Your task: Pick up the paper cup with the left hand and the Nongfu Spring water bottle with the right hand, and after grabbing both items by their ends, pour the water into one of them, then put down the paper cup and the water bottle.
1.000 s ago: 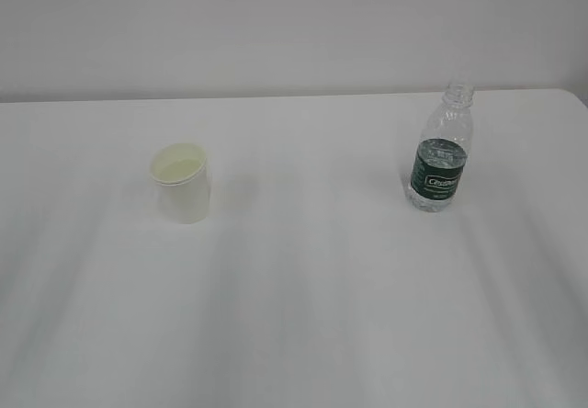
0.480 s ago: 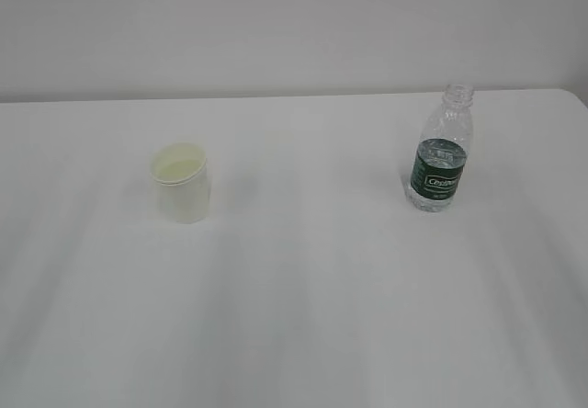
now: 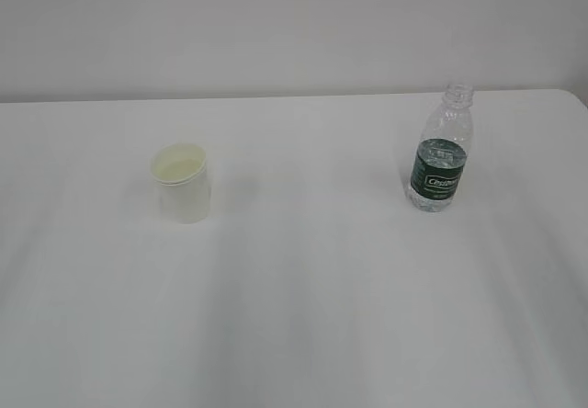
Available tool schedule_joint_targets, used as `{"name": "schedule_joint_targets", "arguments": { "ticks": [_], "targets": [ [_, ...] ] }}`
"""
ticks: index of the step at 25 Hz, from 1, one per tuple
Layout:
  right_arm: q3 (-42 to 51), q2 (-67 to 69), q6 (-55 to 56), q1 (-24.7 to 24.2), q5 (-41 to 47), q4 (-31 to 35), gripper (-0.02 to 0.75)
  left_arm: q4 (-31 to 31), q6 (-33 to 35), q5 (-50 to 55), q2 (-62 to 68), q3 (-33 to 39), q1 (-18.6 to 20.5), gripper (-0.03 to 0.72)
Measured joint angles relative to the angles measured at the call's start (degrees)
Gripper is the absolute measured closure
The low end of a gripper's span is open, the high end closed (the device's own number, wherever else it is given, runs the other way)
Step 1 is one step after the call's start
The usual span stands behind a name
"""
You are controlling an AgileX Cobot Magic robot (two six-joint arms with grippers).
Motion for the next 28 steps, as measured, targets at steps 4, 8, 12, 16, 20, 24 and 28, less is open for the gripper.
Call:
{"name": "schedule_joint_targets", "arguments": {
  "ticks": [4,8,12,16,20,24,28],
  "targets": [
    [-0.2,-0.2,-0.1,0.0,1.2,0.0,0.148,0.0,0.0,5.8,-0.7,-1.7,0.0,0.171],
    [-2.9,-1.4,-0.1,0.0,4.9,0.0,0.148,-0.1,3.1,10.4,-3.2,-2.0,0.0,0.171],
    [-5.4,-2.4,-0.1,0.0,9.3,0.1,0.148,-1.2,5.5,14.8,-5.6,-2.0,0.0,0.173],
    [-5.9,-4.1,-0.2,0.0,10.9,0.1,0.148,-6.3,12.3,19.5,-7.2,-2.0,0.0,0.174],
    [-6.0,-5.8,-0.3,0.0,12.9,0.2,0.148,-15.6,22.9,27.3,-7.7,-2.0,0.0,0.175],
    [-6.0,-7.9,-0.4,0.0,18.1,0.4,0.148,-21.4,27.7,33.3,-7.7,-2.0,0.0,0.175],
    [-6.0,-10.5,-0.4,0.0,22.8,1.5,0.148,-24.1,28.2,36.7,-7.7,-5.1,0.0,0.175]
  ]
}}
